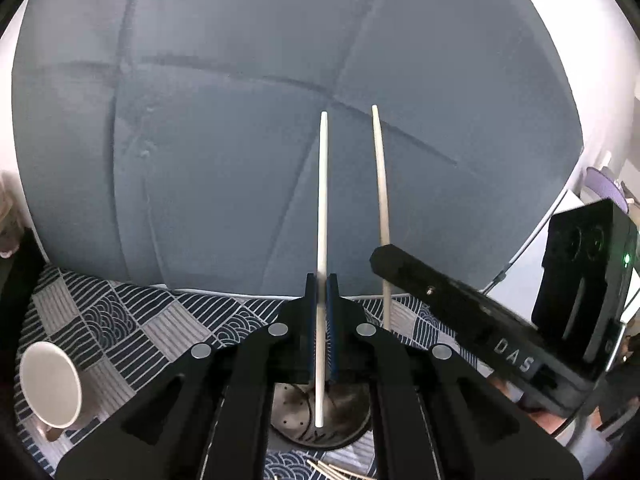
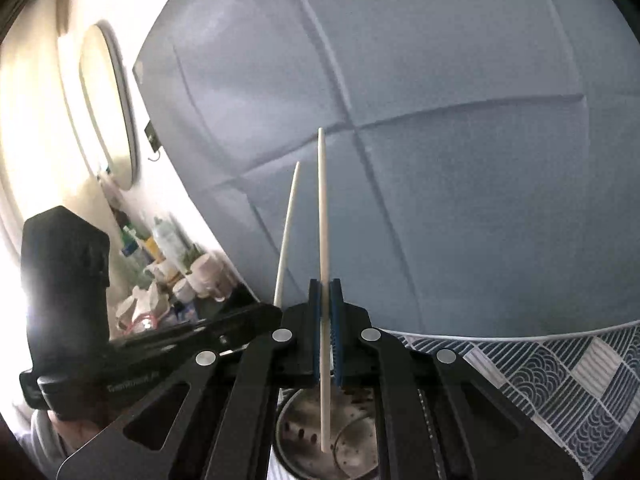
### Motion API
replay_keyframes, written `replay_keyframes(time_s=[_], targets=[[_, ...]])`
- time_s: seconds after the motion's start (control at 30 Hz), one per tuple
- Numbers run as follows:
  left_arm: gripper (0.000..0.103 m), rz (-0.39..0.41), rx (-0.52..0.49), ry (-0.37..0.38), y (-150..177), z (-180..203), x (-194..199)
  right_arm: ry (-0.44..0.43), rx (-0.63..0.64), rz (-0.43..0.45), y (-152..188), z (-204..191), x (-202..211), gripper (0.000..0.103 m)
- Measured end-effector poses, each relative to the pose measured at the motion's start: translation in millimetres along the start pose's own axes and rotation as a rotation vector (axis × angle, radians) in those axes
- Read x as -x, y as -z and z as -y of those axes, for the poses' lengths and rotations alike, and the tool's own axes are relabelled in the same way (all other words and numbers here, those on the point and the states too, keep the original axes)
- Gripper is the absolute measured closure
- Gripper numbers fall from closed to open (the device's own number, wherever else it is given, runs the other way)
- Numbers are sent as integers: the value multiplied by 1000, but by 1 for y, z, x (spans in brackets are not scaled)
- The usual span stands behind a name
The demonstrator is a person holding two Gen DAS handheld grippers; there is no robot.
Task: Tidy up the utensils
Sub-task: 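Lift both held sticks upright and carry them above the black holder, then lower the sticks into the black holder and open both grippers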
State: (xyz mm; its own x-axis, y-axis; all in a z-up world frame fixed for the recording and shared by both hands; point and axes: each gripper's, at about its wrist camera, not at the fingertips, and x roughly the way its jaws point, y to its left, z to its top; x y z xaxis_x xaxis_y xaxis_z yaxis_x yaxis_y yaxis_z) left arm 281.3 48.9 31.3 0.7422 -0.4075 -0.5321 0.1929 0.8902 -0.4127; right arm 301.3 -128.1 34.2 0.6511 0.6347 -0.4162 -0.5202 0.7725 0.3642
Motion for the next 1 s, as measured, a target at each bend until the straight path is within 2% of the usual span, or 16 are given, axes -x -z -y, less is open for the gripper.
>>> replay_keyframes(time_s=[0.27, 0.53, 1.0], targets=[[98, 70, 3, 32, 30, -3, -11, 6, -24, -18, 26, 15, -14, 98], [98, 106, -45, 29, 66, 3, -13, 16, -14, -20, 59, 22, -10, 98], [98, 75, -58, 8, 91, 0, -13, 46, 27, -42, 84, 12, 0, 98]])
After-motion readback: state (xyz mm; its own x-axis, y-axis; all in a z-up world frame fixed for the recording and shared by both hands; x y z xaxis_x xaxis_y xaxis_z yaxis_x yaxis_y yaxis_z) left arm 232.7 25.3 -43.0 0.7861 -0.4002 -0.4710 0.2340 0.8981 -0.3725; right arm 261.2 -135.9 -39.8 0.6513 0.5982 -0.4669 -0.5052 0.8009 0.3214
